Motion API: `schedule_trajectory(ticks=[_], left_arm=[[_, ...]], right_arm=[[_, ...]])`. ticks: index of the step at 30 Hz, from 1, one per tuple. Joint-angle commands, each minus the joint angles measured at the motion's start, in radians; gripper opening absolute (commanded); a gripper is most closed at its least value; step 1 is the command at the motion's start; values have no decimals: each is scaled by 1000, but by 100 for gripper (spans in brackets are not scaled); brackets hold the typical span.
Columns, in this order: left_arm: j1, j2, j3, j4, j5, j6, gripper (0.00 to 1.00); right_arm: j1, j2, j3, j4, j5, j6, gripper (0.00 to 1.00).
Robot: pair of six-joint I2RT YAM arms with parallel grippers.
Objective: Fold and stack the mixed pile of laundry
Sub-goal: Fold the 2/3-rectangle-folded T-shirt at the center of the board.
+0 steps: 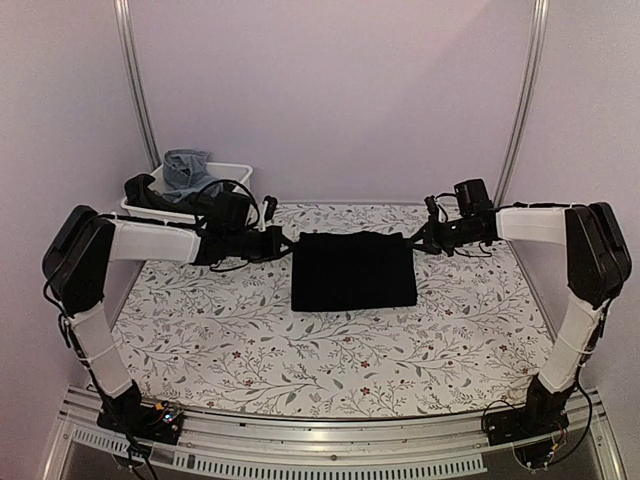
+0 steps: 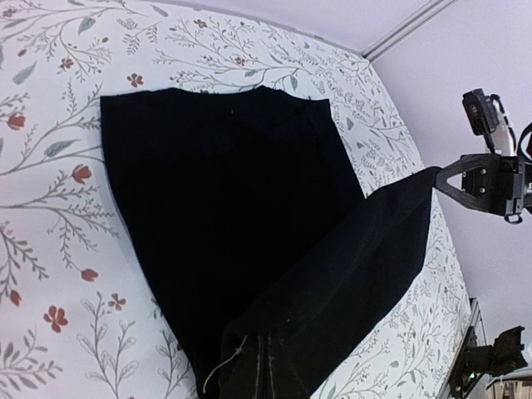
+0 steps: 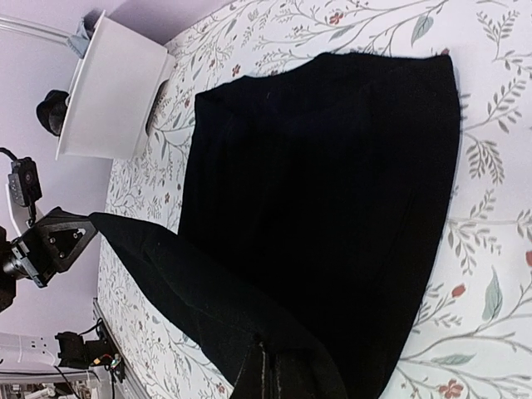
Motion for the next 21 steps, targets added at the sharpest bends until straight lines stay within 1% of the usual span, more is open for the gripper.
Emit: schedule_trajectory(ticks=[1,6,10,16,21], left_arm=[[55,112,140,24,48,50,0],[100,247,272,51,78,47,0],[116,362,378,49,82,39,0],[138,487,508,47,69,23,0],[157,550,551,52,66,4,0]], right_arm=[[-40,123,137,28,-18,-36,0],[-75,264,269,39,-46,-47,0],[-96,356,390,51,-64,-49,0],[-110,531,568,41,-95,-42,0],[-111,623,660,41,-108,-38,0]])
